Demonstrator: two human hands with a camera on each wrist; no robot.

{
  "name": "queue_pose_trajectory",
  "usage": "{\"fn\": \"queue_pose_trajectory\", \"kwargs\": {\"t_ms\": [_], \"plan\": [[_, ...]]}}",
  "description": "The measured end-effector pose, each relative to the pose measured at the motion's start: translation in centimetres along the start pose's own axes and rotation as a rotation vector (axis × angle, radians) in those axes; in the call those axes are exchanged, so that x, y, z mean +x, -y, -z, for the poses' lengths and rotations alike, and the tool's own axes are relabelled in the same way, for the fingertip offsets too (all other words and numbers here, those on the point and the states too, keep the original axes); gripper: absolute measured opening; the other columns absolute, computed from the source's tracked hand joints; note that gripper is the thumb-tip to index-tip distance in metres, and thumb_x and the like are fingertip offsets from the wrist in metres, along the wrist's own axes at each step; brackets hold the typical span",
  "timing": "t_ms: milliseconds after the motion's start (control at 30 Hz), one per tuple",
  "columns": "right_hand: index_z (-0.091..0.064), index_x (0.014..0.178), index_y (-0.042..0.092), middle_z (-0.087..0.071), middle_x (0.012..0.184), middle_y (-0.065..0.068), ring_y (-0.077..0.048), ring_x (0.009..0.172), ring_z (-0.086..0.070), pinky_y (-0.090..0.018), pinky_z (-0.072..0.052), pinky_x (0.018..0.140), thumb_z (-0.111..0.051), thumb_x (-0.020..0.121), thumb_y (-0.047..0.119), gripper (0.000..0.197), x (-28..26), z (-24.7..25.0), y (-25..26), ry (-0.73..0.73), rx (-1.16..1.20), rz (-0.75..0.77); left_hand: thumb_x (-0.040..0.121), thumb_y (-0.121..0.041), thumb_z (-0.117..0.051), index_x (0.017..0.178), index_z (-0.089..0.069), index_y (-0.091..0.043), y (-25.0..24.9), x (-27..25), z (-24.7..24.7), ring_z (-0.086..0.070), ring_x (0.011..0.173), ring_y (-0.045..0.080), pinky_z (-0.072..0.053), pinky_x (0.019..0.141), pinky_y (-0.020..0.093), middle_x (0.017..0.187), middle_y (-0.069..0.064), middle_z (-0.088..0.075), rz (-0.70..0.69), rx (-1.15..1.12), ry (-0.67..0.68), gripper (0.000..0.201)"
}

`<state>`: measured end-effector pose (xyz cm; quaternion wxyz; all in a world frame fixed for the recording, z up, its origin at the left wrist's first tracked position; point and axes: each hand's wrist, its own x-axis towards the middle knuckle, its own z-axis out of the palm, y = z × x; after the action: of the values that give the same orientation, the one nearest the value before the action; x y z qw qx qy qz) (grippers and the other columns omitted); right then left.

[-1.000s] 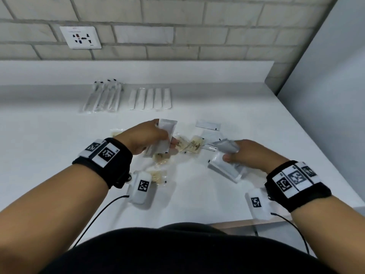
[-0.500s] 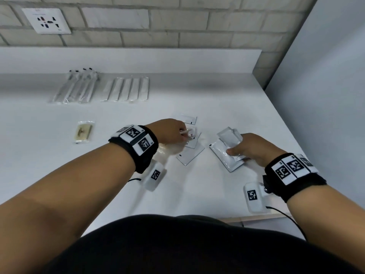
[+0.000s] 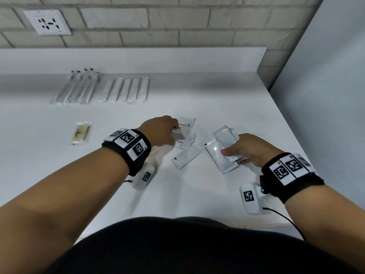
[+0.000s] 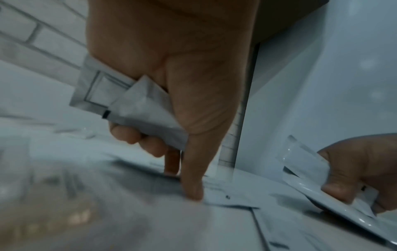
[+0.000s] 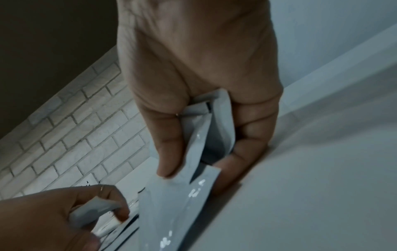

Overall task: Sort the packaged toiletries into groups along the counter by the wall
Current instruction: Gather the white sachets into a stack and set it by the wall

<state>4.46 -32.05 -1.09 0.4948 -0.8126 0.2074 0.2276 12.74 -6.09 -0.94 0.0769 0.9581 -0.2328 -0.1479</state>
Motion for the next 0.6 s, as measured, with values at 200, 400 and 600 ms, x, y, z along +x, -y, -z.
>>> {"fn": "queue_pose_trajectory", "kwargs": {"t_ms": [200, 400, 600], "plan": [[-0.066, 0.094, 0.012, -0.067, 0.094, -0.008, -0.023, 0.088, -0.065, -0.032, -0.054, 0.069, -0.078, 0.075, 0.006, 0.023, 1.2, 0.5, -0.2, 0.027, 0.134, -0.024, 0.083, -0.055, -0.061, 0.11, -0.06, -0.021, 0.9, 0.4, 1.3, -0.052, 0.085, 0.018, -0.044, 0.077, 0.029, 0.096, -0.004, -0.057, 0.129, 0.027, -0.047, 0.044], [-0.065, 0.09, 0.012, -0.066, 0.082, -0.005, -0.019, 0.074, -0.065, -0.027, -0.049, 0.059, -0.076, 0.076, 0.005, 0.019, 1.5, 0.1, 0.2, 0.055, 0.16, -0.002, 0.075, -0.037, -0.071, 0.123, -0.055, -0.02, -0.8, 2.3, 0.5, -0.06, 0.095, 0.024, -0.046, 0.078, 0.028, 0.111, 0.003, -0.063, 0.15, -0.03, -0.009, 0.053], [-0.067, 0.097, 0.008, -0.068, 0.086, -0.009, -0.024, 0.075, -0.068, -0.028, -0.053, 0.06, -0.078, 0.076, 0.006, 0.023, 1.4, 0.4, -0.3, 0.045, 0.246, 0.016, 0.089, -0.041, -0.054, 0.122, -0.053, -0.014, -0.6, 2.7, 1.8, -0.054, 0.089, 0.023, -0.041, 0.076, 0.029, 0.109, 0.005, -0.061, 0.25, -0.134, -0.143, 0.044]]}}
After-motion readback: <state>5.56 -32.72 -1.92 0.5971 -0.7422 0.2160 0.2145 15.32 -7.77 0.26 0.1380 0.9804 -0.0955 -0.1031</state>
